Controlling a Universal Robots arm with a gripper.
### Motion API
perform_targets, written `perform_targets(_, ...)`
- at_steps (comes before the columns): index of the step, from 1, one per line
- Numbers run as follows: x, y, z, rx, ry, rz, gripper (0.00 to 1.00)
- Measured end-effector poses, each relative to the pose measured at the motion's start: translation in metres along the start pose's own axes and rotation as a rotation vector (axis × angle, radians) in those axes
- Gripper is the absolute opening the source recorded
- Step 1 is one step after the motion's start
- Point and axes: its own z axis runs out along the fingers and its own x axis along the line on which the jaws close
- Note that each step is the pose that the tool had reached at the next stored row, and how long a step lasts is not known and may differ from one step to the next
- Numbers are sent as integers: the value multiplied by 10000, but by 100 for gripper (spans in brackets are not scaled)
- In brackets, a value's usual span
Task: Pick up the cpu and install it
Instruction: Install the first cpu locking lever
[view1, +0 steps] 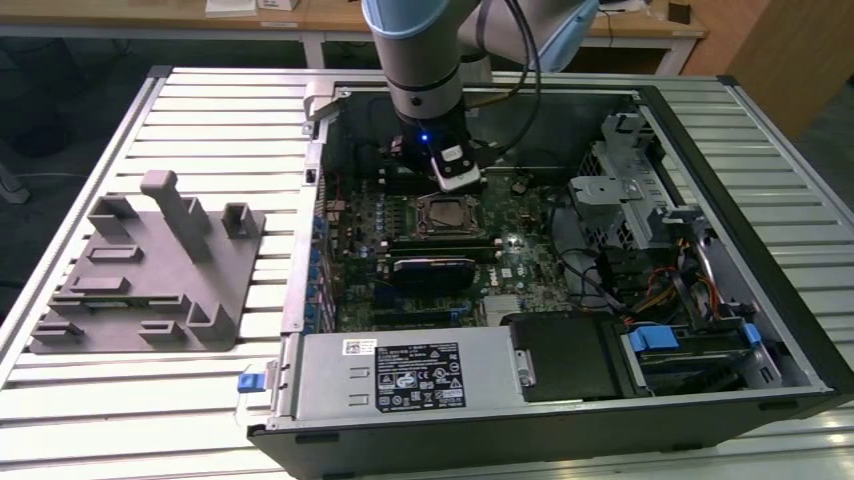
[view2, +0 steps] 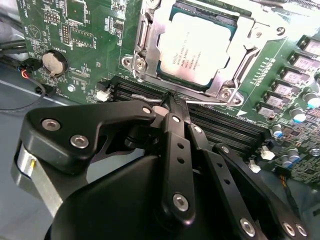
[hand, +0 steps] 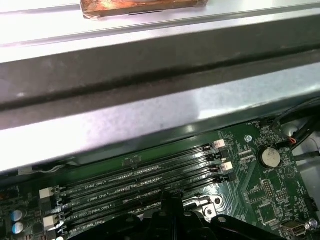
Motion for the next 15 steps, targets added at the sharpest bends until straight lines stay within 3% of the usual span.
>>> perform_targets(6, 10, 17, 23, 106, -84, 193, 11)
perform_targets(9, 16, 32, 34, 219, -126, 214, 11)
perform_targets(15, 28, 65, 50, 243, -140, 246, 11)
